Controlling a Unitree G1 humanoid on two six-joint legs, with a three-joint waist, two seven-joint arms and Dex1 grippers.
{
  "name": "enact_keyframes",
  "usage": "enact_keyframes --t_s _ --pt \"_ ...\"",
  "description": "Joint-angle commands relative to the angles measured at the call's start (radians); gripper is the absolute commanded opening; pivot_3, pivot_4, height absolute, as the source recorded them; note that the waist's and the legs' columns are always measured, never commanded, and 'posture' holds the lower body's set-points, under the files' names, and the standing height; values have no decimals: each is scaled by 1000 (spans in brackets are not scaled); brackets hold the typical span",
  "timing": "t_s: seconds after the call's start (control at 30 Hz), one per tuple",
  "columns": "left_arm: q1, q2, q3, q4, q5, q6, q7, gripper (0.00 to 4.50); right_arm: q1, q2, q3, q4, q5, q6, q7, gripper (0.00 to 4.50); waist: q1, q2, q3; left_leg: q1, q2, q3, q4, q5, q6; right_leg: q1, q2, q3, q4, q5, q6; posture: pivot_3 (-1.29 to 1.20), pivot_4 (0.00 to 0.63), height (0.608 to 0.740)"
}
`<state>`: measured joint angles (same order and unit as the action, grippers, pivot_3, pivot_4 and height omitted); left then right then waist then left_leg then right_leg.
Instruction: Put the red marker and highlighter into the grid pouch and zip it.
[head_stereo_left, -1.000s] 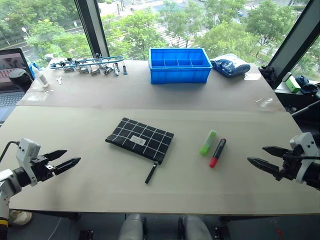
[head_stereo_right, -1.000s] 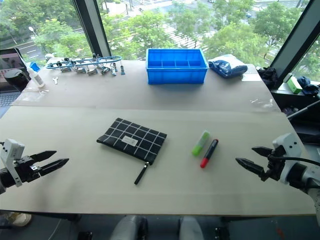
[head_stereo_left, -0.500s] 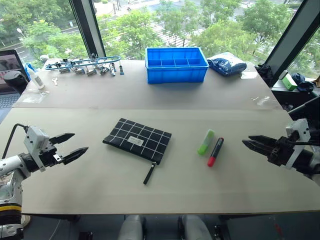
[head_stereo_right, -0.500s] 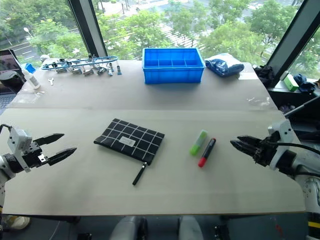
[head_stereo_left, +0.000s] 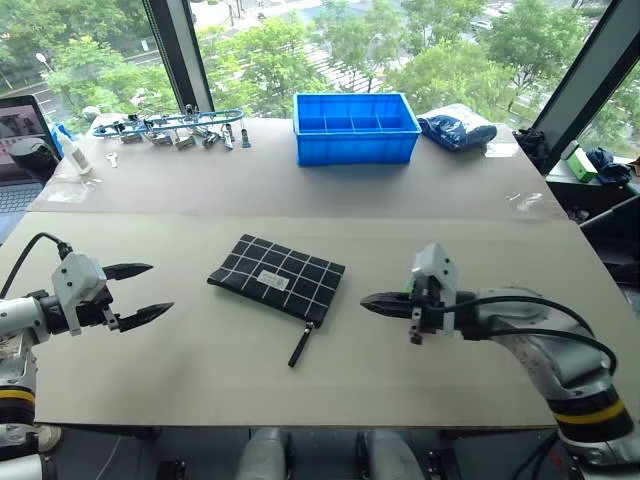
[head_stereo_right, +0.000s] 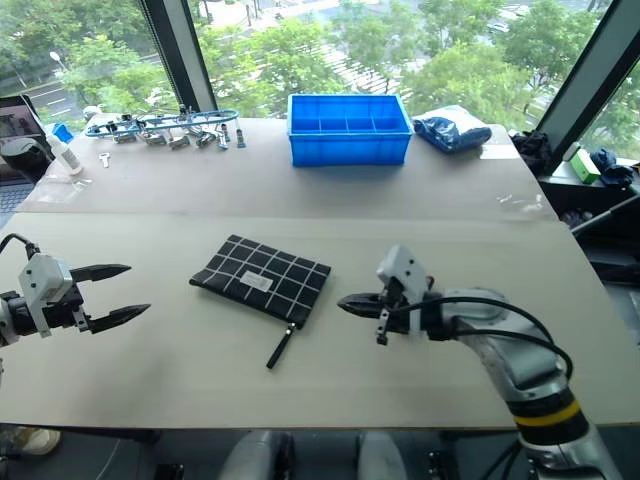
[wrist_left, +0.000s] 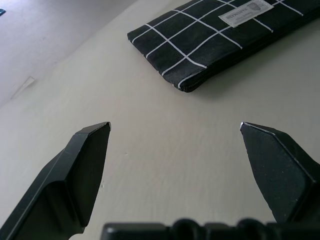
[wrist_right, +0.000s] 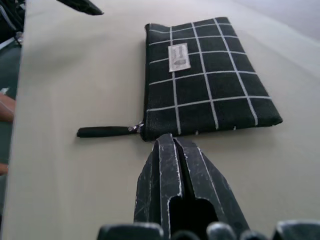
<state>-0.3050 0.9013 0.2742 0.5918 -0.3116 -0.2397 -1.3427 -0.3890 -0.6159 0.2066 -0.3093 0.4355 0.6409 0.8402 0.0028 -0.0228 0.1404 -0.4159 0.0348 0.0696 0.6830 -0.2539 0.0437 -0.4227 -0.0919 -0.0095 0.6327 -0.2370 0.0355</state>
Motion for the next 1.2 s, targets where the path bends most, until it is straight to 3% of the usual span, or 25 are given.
enact_keyframes --t_s 0.03,0.37,0.57,0.73,1.03,1.2 --pt "-70 -8 -20 -13 -13 -20 -25 4500 -110 71 92 9 -73 -33 -10 45 1 0 0 0 0 1 0 0 0 0 0 -1 0 0 0 0 150 740" --pt "-96 0 -78 -55 -46 148 -132 4500 -250 140 265 114 -170 99 1 45 -7 0 0 -1 0 6 0 0 0 0 0 -2 0 0 0 0 150 740" --pt "-107 -12 -89 -64 -36 147 -130 4500 -289 205 318 268 -241 93 -9 45 -14 0 0 0 1 6 0 0 0 0 1 -2 0 0 0 0 150 740" --pt "-106 -10 -94 -65 -33 156 -133 4500 -307 242 319 275 -220 123 41 45 -18 0 0 0 1 6 -1 0 0 -1 1 -1 1 0 0 0 150 740" --pt "-72 -23 -97 -103 -43 190 -133 4500 -319 202 256 271 -132 125 209 45 -15 0 0 0 1 6 0 0 0 0 0 -2 1 0 0 0 150 740" --pt "-48 -26 -94 -123 -45 205 -128 4500 -283 168 325 251 -147 122 268 45 -16 0 0 0 1 6 -1 0 0 -1 1 -2 1 0 0 0 150 740"
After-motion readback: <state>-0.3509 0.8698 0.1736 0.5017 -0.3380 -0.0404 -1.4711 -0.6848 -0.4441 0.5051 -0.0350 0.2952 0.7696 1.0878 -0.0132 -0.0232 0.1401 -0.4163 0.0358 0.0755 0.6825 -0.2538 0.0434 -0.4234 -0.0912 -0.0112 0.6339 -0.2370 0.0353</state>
